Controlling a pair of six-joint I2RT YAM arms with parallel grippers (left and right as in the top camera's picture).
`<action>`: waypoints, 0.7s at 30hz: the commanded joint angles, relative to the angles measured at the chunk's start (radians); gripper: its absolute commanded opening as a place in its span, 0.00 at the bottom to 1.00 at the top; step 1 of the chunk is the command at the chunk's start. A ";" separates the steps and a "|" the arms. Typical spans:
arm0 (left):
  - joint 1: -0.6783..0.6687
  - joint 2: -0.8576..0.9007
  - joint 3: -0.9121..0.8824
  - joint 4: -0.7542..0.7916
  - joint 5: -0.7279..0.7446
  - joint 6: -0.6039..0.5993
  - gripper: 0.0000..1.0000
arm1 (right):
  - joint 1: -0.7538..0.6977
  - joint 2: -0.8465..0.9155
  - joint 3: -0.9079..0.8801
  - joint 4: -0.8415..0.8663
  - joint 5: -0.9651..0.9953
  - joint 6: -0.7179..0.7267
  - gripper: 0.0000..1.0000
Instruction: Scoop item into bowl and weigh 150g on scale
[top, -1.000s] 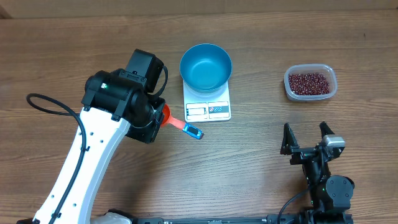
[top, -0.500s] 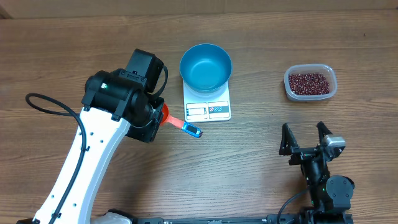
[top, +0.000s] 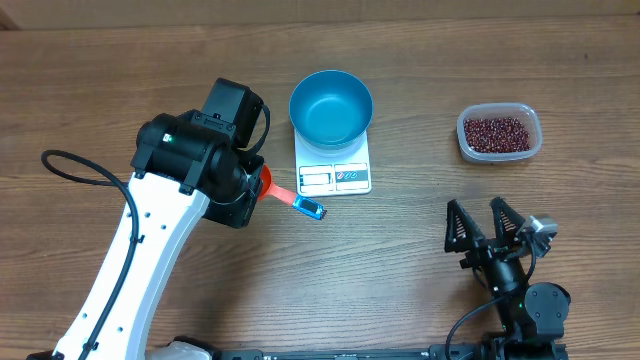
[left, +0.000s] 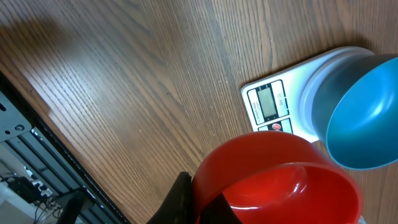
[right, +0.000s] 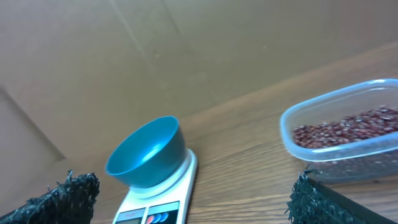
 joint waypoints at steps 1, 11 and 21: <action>-0.004 -0.012 0.017 0.000 -0.024 -0.017 0.04 | 0.005 -0.011 0.004 0.006 -0.049 0.022 1.00; -0.004 -0.012 0.017 0.034 -0.024 -0.017 0.04 | 0.005 -0.002 0.211 -0.176 -0.051 0.018 1.00; -0.004 -0.012 0.017 0.082 -0.021 -0.043 0.04 | 0.005 0.237 0.491 -0.377 -0.056 0.018 1.00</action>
